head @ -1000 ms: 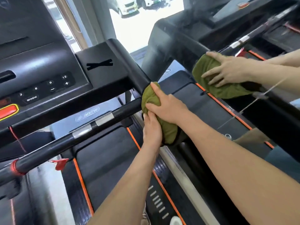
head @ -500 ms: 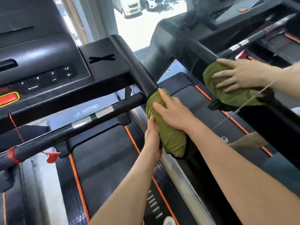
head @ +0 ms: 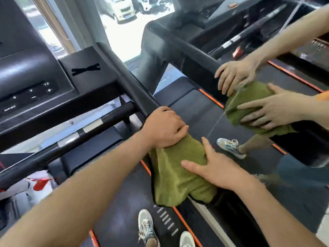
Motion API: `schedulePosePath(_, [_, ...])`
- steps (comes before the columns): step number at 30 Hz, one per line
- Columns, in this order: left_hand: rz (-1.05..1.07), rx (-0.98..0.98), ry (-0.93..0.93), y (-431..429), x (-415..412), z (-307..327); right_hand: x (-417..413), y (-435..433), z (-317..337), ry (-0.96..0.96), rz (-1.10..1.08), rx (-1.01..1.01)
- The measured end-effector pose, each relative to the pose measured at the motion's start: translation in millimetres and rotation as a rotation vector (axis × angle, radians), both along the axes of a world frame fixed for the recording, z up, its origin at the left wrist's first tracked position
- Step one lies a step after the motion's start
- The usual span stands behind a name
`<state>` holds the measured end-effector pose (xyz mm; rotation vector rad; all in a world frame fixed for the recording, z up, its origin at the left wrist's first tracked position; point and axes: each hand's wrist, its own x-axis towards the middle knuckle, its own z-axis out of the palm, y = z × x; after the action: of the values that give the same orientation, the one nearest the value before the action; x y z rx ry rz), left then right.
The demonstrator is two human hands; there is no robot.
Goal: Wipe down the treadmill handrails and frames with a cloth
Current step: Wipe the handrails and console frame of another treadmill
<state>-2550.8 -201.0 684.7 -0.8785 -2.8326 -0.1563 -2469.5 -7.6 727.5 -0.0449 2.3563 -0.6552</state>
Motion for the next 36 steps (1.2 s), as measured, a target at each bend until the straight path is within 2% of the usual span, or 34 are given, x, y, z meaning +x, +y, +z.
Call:
schedulePosePath(2, [-0.100, -0.073, 0.024, -13, -13, 1, 35, 0, 5, 0.196, 0.159, 0.273])
schedulePosePath(4, [-0.074, -0.115, 0.009, -32, -34, 4, 64, 1, 1, 0.395, 0.254, 0.435])
schedulePosePath(7, [0.106, -0.071, -0.044, -48, -56, 9, 67, -5, -13, 0.592, 0.170, 0.386])
schedulePosePath(10, [0.156, -0.015, 0.022, -42, -37, 7, 39, -25, -9, 0.491, 0.148, 0.346])
schedulePosePath(12, [0.089, 0.059, 0.048, -17, 0, 1, 23, -28, -12, 0.439, 0.110, 0.265])
schedulePosePath(14, [-0.011, 0.114, -0.017, 4, 33, -5, 18, -21, -11, 0.373, 0.108, 0.181])
schedulePosePath(17, [-0.110, 0.081, 0.044, -18, 12, -5, 26, -7, -11, 0.352, 0.130, 0.173])
schedulePosePath(20, [0.145, 0.081, 0.013, -65, -42, 8, 40, 6, -13, 0.337, 0.095, 0.232])
schedulePosePath(23, [0.289, 0.094, 0.051, -49, -29, 7, 43, 17, -16, 0.229, -0.019, 0.053])
schedulePosePath(27, [0.034, 0.227, -0.008, 24, 67, -12, 28, 24, -20, 0.154, -0.029, -0.160])
schedulePosePath(29, [-0.074, 0.162, 0.006, 10, 55, -12, 28, 28, -21, 0.123, -0.051, -0.248])
schedulePosePath(30, [-0.060, 0.124, 0.025, -5, 36, -12, 29, 31, -21, 0.124, -0.077, -0.288])
schedulePosePath(31, [0.028, 0.137, 0.010, -20, 17, -10, 31, 33, -18, 0.134, -0.110, -0.326])
schedulePosePath(33, [0.333, 0.299, 0.003, -44, -7, -3, 34, 33, -11, 0.227, -0.177, -0.380])
schedulePosePath(34, [0.472, 0.428, 0.001, -49, -5, -5, 32, 31, -6, 0.293, -0.184, -0.335])
schedulePosePath(36, [0.681, 0.702, 0.002, -42, 18, -13, 22, 17, 14, 0.452, -0.044, -0.021])
